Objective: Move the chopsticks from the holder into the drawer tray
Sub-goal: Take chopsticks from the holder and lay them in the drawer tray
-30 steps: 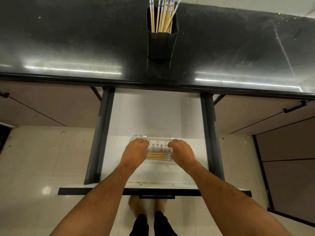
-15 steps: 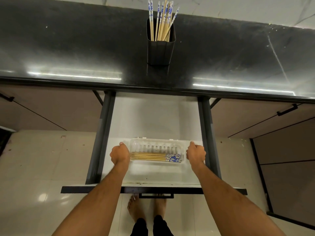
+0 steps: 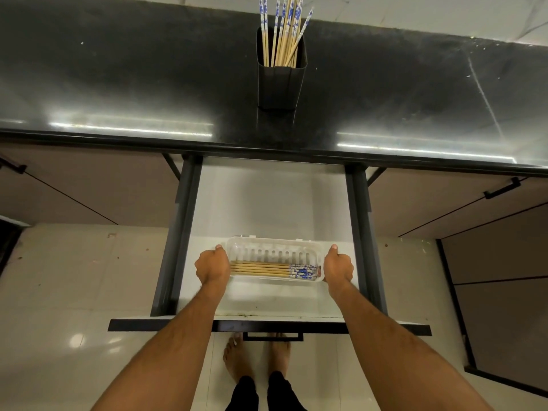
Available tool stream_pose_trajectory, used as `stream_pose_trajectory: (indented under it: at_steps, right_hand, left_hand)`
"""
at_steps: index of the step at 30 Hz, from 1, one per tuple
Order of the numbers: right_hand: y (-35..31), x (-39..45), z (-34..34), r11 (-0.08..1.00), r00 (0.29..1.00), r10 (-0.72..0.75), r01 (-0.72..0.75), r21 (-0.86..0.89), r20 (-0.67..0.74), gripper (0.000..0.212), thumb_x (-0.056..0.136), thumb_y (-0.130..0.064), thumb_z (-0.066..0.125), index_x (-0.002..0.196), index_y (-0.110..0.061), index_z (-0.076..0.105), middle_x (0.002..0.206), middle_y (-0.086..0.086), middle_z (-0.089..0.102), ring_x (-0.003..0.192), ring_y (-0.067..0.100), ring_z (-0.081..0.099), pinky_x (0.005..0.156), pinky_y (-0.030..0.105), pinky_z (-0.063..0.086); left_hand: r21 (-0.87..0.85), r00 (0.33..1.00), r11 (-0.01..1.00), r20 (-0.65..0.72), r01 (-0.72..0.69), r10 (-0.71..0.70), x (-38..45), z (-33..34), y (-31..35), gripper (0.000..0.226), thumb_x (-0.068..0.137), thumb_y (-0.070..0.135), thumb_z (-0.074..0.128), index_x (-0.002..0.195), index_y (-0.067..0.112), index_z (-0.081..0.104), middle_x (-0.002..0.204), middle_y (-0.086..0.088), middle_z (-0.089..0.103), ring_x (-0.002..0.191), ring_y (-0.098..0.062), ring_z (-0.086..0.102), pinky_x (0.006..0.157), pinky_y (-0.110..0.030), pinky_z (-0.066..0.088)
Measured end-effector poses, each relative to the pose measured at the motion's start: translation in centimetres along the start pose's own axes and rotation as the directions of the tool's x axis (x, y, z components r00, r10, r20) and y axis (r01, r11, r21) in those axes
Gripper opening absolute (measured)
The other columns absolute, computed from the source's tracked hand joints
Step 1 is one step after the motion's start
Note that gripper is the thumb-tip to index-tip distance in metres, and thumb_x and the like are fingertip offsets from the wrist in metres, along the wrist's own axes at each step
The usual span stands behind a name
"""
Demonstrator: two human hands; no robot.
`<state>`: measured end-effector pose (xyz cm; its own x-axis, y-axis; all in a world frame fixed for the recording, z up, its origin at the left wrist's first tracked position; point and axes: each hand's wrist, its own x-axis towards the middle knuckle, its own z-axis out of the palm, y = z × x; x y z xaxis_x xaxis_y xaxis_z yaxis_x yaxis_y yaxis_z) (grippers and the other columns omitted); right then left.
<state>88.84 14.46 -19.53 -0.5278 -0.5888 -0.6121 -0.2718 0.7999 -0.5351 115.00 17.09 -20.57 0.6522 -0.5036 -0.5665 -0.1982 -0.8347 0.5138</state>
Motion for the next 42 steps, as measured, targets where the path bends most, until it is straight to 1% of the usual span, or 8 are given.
stream_pose_trajectory:
  at_steps: [8,12,16,21,25,28,38,42]
  right_hand:
    - [-0.15,-0.12,0.24,0.999,1.000,-0.026,0.025,-0.043,-0.015,0.044,0.106,-0.043,0.033,0.096,-0.007,0.057,0.104,0.018,0.068,0.094,0.033,0.068,0.087,0.051,0.058]
    - [-0.08,-0.02,0.21,0.998,1.000,-0.029,0.029,-0.052,-0.001,0.045,0.107,-0.042,0.032,0.096,-0.007,0.057,0.105,0.019,0.069,0.094,0.033,0.069,0.087,0.050,0.058]
    - [-0.13,0.02,0.22,0.997,0.999,-0.032,0.031,-0.064,-0.004,0.045,0.107,-0.042,0.032,0.097,-0.006,0.057,0.105,0.018,0.069,0.094,0.032,0.069,0.087,0.049,0.058]
    - [-0.23,0.03,0.22,0.997,1.000,-0.031,0.031,-0.075,0.003,0.044,0.106,-0.043,0.033,0.098,-0.007,0.057,0.104,0.017,0.069,0.091,0.031,0.070,0.085,0.047,0.060]
    - [-0.34,-0.05,0.25,0.996,1.000,-0.025,0.025,-0.084,-0.005,0.042,0.106,-0.042,0.034,0.098,-0.008,0.056,0.105,0.017,0.069,0.091,0.031,0.070,0.085,0.047,0.060]
    - [-0.40,-0.08,0.27,0.995,1.000,-0.023,0.023,-0.095,-0.005,0.041,0.107,-0.042,0.034,0.098,-0.008,0.056,0.106,0.018,0.069,0.092,0.032,0.070,0.086,0.048,0.059]
    - [-0.30,0.05,0.24,0.993,1.000,-0.026,0.028,-0.112,0.017,0.044,0.107,-0.041,0.034,0.102,-0.006,0.059,0.105,0.017,0.070,0.090,0.030,0.071,0.085,0.045,0.060]
    - [-0.31,0.07,0.30,0.991,0.999,-0.043,0.044,-0.127,0.015,0.044,0.107,-0.041,0.033,0.101,-0.005,0.059,0.105,0.018,0.070,0.091,0.031,0.071,0.086,0.046,0.060]
  left_hand:
    - [0.040,1.000,0.999,0.004,-0.027,0.027,-0.14,-0.16,0.07,0.041,0.104,0.033,0.046,0.103,-0.002,0.068,0.101,-0.020,0.071,0.092,-0.035,0.069,0.086,-0.045,0.058]
    - [0.046,0.999,0.998,-0.005,-0.034,0.034,-0.24,-0.10,0.04,0.039,0.104,0.033,0.046,0.098,0.001,0.067,0.097,-0.018,0.071,0.087,-0.031,0.069,0.079,-0.040,0.056]
    - [0.050,0.999,0.998,0.013,-0.032,0.032,-0.25,-0.03,0.00,0.040,0.105,0.032,0.046,0.099,0.000,0.068,0.096,-0.018,0.071,0.087,-0.031,0.069,0.079,-0.040,0.057]
    - [0.065,1.000,0.998,0.019,-0.026,0.024,-0.05,-0.04,0.11,0.036,0.105,0.032,0.046,0.092,0.003,0.064,0.096,-0.017,0.071,0.079,-0.026,0.064,0.069,-0.032,0.050]
    - [0.052,1.000,0.999,0.018,-0.014,0.013,0.03,-0.11,-0.10,0.039,0.105,0.032,0.046,0.101,0.000,0.068,0.100,-0.018,0.071,0.090,-0.031,0.069,0.081,-0.039,0.057]
    - [0.066,1.000,0.997,0.010,-0.030,0.029,-0.04,-0.15,-0.19,0.039,0.105,0.031,0.045,0.103,-0.001,0.068,0.100,-0.019,0.071,0.092,-0.033,0.069,0.087,-0.044,0.058]
    - [0.068,0.997,0.995,0.009,-0.072,0.071,-0.08,-0.14,-0.48,0.034,0.104,0.028,0.049,0.090,0.003,0.067,0.093,-0.016,0.071,0.079,-0.026,0.065,0.073,-0.035,0.053]
    - [0.020,0.997,0.997,0.006,-0.077,0.077,-0.09,-0.12,-0.67,0.036,0.105,0.030,0.045,0.090,0.005,0.066,0.092,-0.015,0.072,0.083,-0.028,0.069,0.080,-0.039,0.057]
